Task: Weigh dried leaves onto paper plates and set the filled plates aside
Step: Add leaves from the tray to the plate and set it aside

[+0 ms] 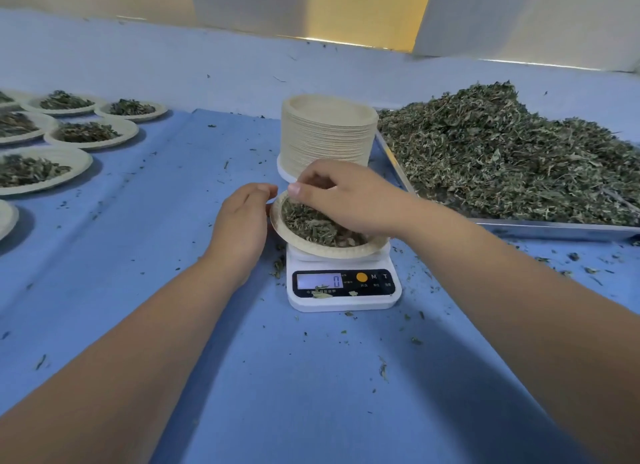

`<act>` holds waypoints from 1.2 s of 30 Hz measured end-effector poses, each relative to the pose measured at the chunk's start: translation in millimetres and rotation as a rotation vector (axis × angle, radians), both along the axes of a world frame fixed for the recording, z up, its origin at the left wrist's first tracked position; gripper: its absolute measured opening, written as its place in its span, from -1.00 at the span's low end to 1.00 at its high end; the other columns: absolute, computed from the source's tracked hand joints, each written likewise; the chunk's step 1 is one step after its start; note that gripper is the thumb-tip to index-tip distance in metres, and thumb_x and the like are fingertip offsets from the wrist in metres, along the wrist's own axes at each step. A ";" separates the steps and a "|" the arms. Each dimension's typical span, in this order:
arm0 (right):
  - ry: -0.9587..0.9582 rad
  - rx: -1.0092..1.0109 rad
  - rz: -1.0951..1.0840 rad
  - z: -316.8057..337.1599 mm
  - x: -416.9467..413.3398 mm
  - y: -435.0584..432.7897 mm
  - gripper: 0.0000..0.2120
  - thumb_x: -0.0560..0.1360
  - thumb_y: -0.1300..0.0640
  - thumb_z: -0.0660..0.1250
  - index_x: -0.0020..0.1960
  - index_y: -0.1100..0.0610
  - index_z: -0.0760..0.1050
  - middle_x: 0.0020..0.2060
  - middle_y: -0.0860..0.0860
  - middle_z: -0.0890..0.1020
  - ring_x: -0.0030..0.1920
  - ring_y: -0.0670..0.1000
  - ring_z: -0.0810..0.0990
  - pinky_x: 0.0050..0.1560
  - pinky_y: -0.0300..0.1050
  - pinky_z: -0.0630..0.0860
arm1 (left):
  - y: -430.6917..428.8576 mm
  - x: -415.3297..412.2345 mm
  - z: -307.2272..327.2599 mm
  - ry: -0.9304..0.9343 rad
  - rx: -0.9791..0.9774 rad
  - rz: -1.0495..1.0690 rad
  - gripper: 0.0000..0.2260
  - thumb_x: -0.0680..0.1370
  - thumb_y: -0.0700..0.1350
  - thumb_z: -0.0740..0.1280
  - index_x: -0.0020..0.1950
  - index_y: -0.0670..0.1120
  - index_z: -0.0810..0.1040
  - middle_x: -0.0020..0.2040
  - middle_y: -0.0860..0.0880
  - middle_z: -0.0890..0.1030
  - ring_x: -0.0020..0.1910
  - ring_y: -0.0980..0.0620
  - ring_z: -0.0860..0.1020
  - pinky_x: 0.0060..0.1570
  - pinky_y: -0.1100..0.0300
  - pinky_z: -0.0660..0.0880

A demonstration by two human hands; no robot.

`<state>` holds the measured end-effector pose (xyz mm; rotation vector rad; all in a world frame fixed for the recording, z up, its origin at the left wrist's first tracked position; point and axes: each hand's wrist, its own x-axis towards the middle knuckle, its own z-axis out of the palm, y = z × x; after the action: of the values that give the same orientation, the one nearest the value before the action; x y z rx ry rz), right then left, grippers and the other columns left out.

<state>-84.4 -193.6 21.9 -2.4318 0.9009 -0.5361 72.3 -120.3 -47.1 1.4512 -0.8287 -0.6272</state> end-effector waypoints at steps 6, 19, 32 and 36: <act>-0.123 -0.068 -0.083 3.8 -31.7 -15.7 -0.79 0.63 -0.10 0.22 0.16 -0.08 0.57 -0.05 -0.21 0.62 -0.05 -0.26 0.55 -0.06 -0.30 0.43 | 0.3 -3.5 2.6 -0.020 0.017 0.015 -0.61 0.45 0.09 0.14 0.09 0.01 0.67 0.11 0.12 0.64 0.19 0.06 0.58 0.32 -0.12 0.51; 0.257 -0.433 -0.605 -53.2 -94.1 -62.1 -0.62 0.62 -0.19 0.13 0.24 0.09 0.36 -0.35 -0.01 0.39 -0.30 0.16 0.42 -0.26 0.00 0.36 | 3.0 -6.4 5.4 -0.047 0.030 -0.001 -0.66 0.48 0.04 0.15 0.04 0.00 0.67 0.07 0.07 0.67 0.16 0.07 0.60 0.30 -0.16 0.52; 0.337 -0.495 -0.584 -54.7 -98.4 -65.9 -0.71 0.57 -0.10 0.22 0.13 0.11 0.35 -0.34 0.06 0.49 -0.40 0.13 0.41 -0.33 -0.06 0.33 | 5.8 -9.0 8.2 -0.061 0.059 -0.007 -0.65 0.47 0.06 0.15 0.03 0.01 0.69 0.00 0.07 0.70 0.03 0.12 0.64 0.23 -0.16 0.57; 0.211 -0.453 -0.505 -43.5 -98.6 -52.0 -0.59 0.55 0.03 0.25 0.35 0.15 0.42 -0.07 0.16 0.63 -0.05 0.26 0.54 -0.11 0.08 0.55 | 4.8 -8.2 6.0 -0.106 0.064 -0.021 -0.62 0.53 0.08 0.14 0.12 0.00 0.69 0.09 0.13 0.69 0.09 0.14 0.62 0.29 -0.14 0.53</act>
<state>-183.0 -245.5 -21.7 -2.6889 1.6605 -0.7323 64.1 -115.5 -41.1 1.5462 -0.9143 -0.6017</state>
